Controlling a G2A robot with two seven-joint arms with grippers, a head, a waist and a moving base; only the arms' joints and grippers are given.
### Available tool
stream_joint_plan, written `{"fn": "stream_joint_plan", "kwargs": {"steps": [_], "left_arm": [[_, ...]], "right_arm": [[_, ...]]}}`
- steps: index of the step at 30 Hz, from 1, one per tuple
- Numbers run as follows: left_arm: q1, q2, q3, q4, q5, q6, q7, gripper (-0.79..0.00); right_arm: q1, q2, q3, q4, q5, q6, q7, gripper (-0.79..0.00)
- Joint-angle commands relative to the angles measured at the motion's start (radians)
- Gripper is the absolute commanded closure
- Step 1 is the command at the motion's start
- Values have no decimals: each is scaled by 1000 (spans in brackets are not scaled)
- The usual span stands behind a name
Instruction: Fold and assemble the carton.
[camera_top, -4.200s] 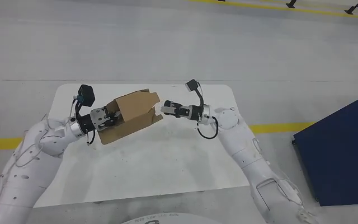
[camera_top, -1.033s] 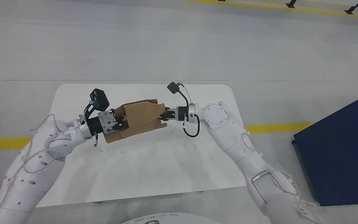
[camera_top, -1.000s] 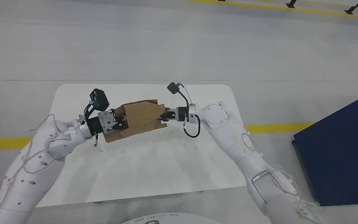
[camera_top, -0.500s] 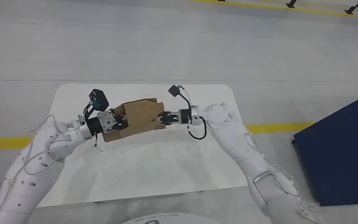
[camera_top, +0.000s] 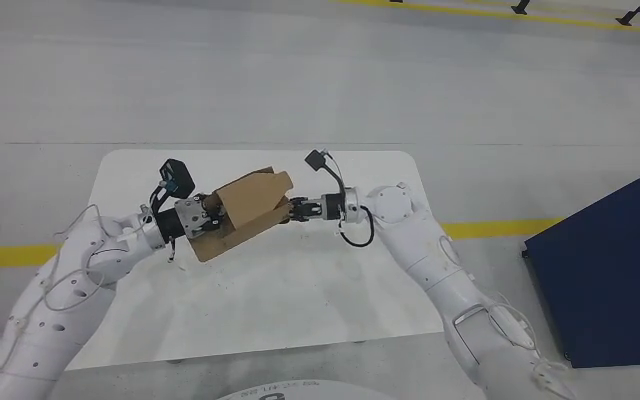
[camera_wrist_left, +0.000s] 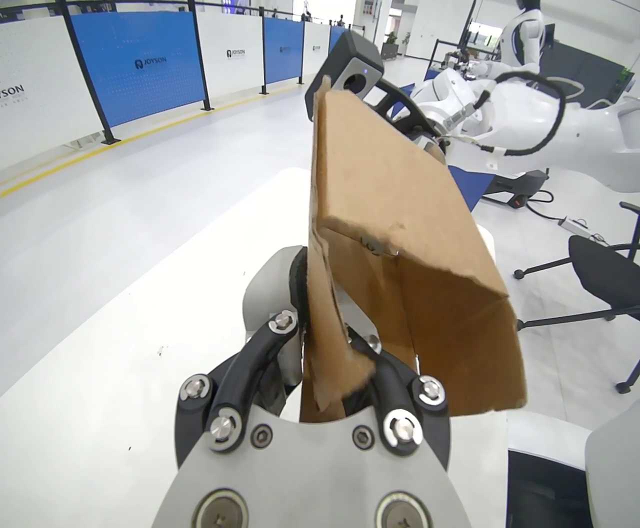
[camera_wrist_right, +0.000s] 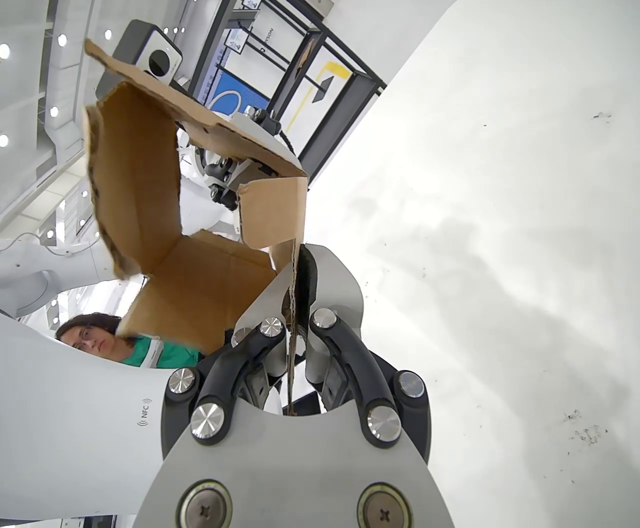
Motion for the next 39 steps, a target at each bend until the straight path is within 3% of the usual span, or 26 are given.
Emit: {"fn": "stream_joint_plan", "kwargs": {"steps": [1,8,11,16,23,28,39], "left_arm": [[5,2,-14,10,-8,6,14,-785],[67,16,-99,-20,7,62,99,-785],[126,22,-132,-104,174,233,127,-785],[224,19,-94,-241,494,534,200,-785],[311,15,-68,-312,704,748,378,-785],[352,17,-76,-340,773,800,435,-785],[318,2,-10,-366,907,830,330,-785]], "right_arm": [[-1,1,5,1,8,-1,-6,0],[-16,7,30,-1,23,-4,-38,0],[-21,9,36,-4,35,3,-37,0],[-19,9,36,-9,55,28,-32,0],[-6,7,27,-3,63,57,-20,0],[3,6,20,4,69,74,-9,0],[28,-2,-11,17,46,101,-5,0]]}}
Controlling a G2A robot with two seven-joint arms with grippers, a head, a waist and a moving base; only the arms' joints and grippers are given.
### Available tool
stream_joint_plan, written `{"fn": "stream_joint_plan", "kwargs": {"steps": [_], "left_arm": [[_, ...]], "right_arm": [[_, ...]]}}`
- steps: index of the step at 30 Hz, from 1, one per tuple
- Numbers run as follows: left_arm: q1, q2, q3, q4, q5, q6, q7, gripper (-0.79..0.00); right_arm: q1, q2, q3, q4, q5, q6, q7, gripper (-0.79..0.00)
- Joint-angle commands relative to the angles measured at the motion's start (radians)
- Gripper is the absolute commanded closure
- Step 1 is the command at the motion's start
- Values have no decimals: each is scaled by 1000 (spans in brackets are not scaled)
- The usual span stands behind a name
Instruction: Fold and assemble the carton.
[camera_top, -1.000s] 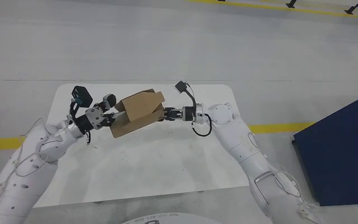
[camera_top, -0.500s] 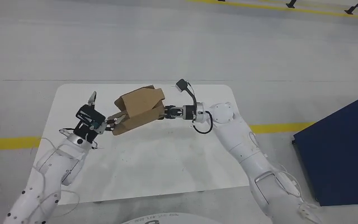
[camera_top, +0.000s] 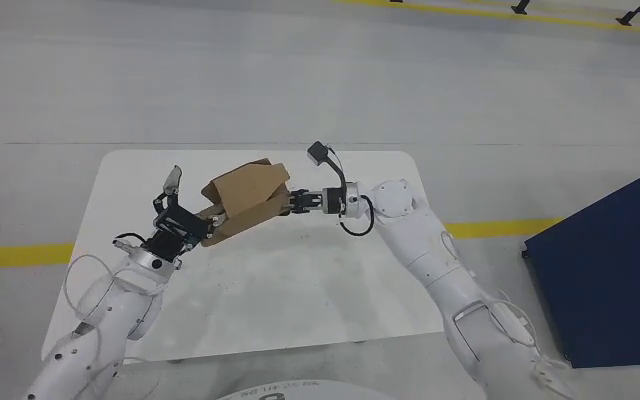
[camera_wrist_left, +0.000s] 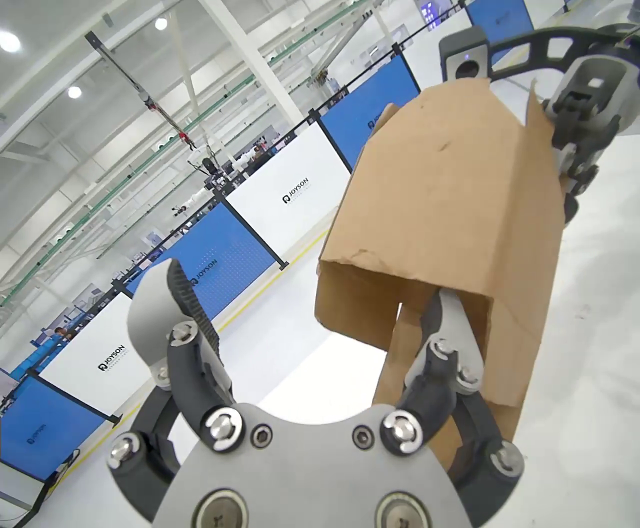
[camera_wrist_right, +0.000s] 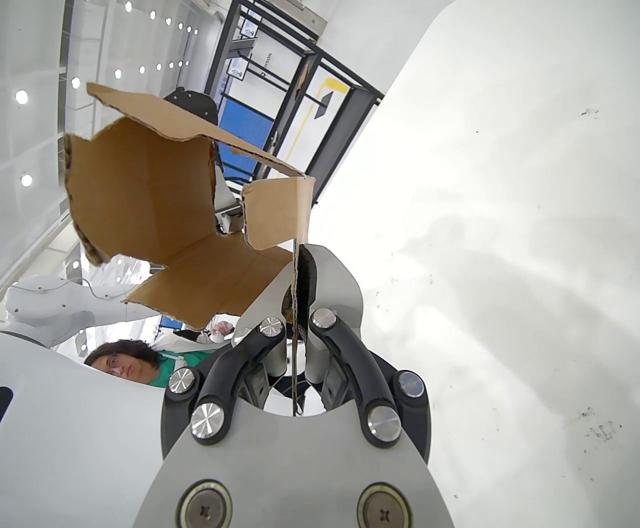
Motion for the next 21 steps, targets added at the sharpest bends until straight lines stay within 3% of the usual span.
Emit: {"fn": "stream_joint_plan", "kwargs": {"steps": [1,10,14,21], "left_arm": [[-13,-3,14,2,13,-20,-10,-785],[-66,-16,62,25,34,-74,-73,-785],[-74,-20,79,39,49,-90,-87,-600],[-78,-26,89,54,55,-82,-84,-570]], "right_arm": [[4,-1,-4,2,-2,6,0,0],[17,-6,-16,10,4,17,4,0],[23,-7,-18,17,15,27,7,0],[28,-10,-21,23,23,38,7,0]]}}
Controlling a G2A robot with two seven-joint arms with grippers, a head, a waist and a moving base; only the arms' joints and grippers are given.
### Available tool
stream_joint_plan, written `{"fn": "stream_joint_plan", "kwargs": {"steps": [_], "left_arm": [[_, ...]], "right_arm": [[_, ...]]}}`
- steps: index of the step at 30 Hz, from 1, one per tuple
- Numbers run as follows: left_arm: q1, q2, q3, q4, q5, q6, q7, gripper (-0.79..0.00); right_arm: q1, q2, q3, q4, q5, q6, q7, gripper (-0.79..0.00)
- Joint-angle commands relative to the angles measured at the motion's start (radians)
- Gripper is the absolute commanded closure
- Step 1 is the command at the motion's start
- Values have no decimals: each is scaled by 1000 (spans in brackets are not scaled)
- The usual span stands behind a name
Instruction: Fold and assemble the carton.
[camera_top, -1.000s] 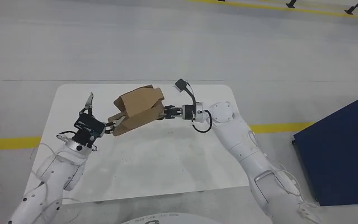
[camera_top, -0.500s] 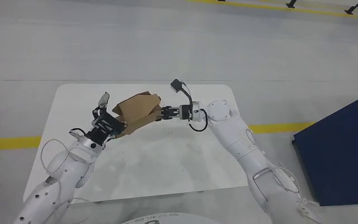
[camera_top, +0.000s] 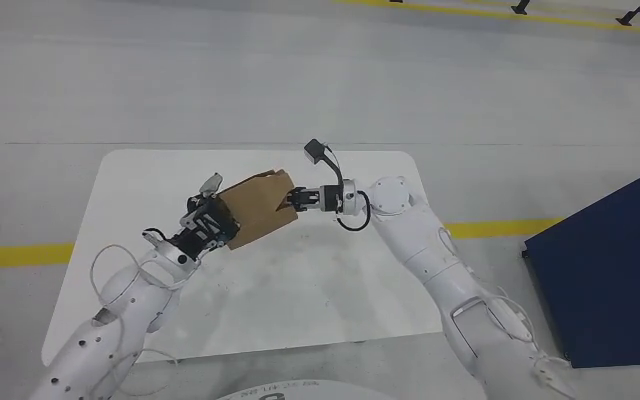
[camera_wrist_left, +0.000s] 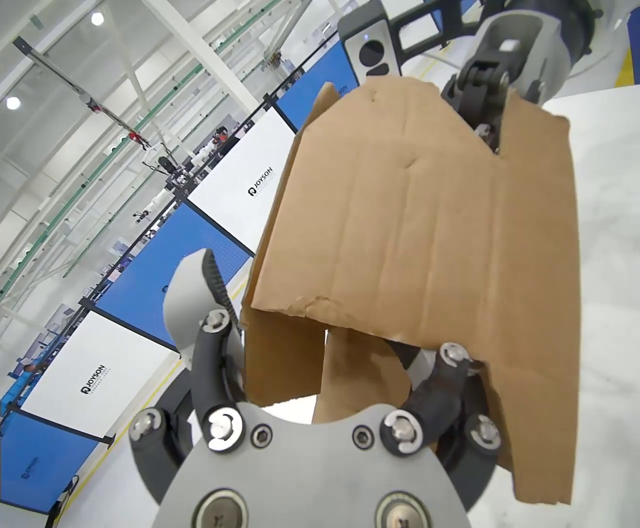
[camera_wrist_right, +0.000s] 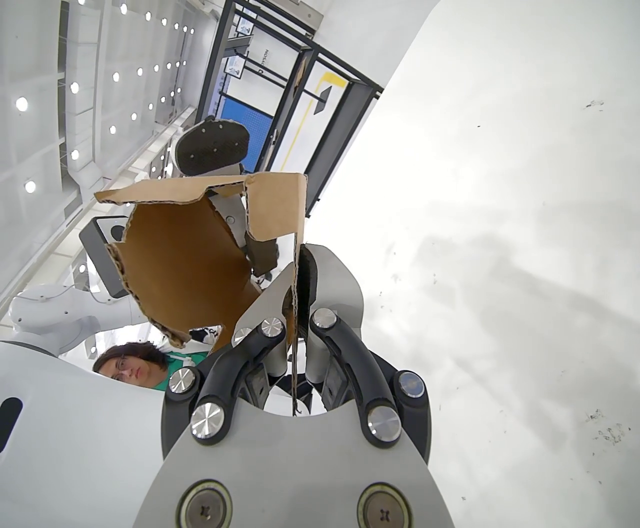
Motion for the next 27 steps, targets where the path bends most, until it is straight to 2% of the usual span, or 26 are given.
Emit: {"fn": "stream_joint_plan", "kwargs": {"steps": [1,4,7,16,21,22,23,24,26,27], "left_arm": [[2,-1,-1,-1,5,3,5,-566],[12,-1,-2,-13,13,11,28,-588],[25,0,-13,-29,9,17,56,-683],[53,4,-46,-59,33,24,81,-650],[54,4,-43,-58,58,29,66,-603],[54,4,-43,-58,58,29,66,-557],[54,4,-43,-58,58,29,66,-468],[54,4,-43,-58,58,29,66,-366],[54,4,-43,-58,58,29,66,-65],[54,4,-43,-58,58,29,66,0]], "right_arm": [[1,0,0,3,3,2,1,0],[3,-1,0,10,8,6,3,0],[6,-2,0,15,13,8,5,0],[18,-5,-5,30,15,18,13,0],[26,-8,-13,37,14,26,17,0],[28,-9,-14,39,15,28,18,0],[29,-9,-15,40,15,30,18,0],[31,-10,-16,42,15,31,18,0],[35,-11,-18,47,17,37,16,0],[36,-12,-19,49,19,39,16,0]]}}
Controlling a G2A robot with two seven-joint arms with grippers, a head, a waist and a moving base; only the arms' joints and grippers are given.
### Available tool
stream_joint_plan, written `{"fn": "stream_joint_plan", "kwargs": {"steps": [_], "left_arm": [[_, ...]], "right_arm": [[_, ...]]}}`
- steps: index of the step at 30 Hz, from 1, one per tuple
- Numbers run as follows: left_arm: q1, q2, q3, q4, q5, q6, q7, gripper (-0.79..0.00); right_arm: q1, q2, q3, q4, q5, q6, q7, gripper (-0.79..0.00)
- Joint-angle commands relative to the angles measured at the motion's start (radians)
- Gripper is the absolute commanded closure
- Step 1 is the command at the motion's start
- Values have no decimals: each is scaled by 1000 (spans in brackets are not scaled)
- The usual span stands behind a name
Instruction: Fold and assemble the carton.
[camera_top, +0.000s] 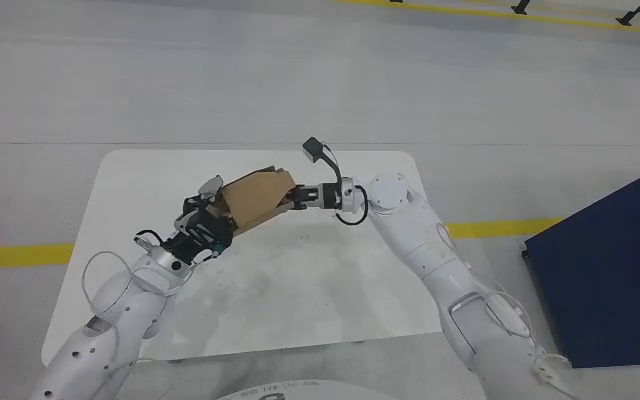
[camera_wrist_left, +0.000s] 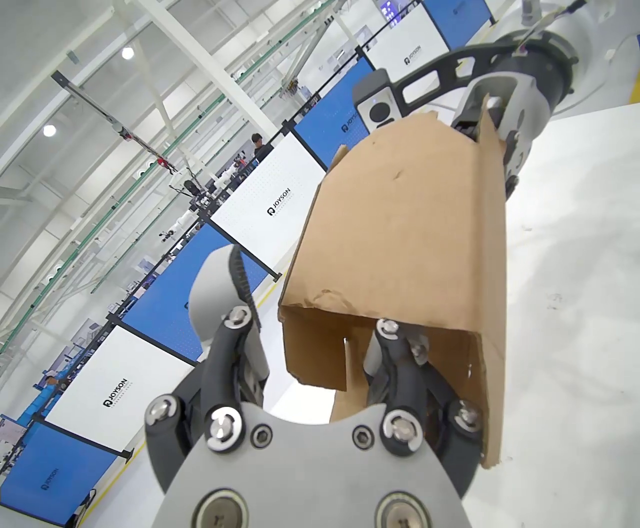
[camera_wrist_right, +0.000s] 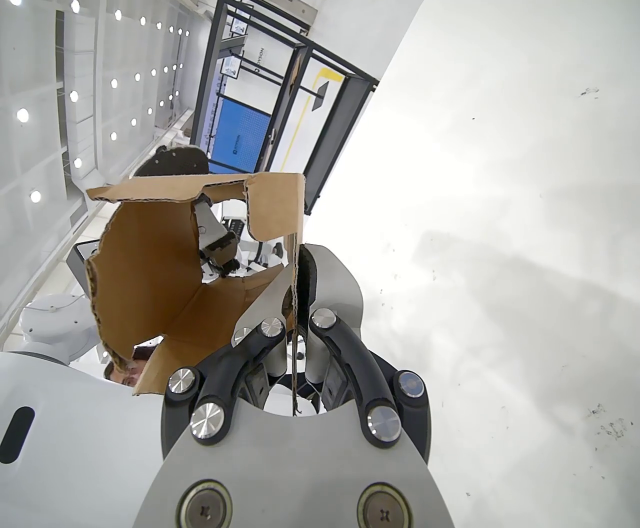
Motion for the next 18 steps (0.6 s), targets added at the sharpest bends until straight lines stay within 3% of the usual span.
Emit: {"fn": "stream_joint_plan", "kwargs": {"steps": [1,18], "left_arm": [[0,0,0,0,0,0,0,0],[0,0,0,0,0,0,0,0]], "right_arm": [[3,-1,-2,4,3,4,0,0],[2,-4,-1,2,2,-1,4,0]]}}
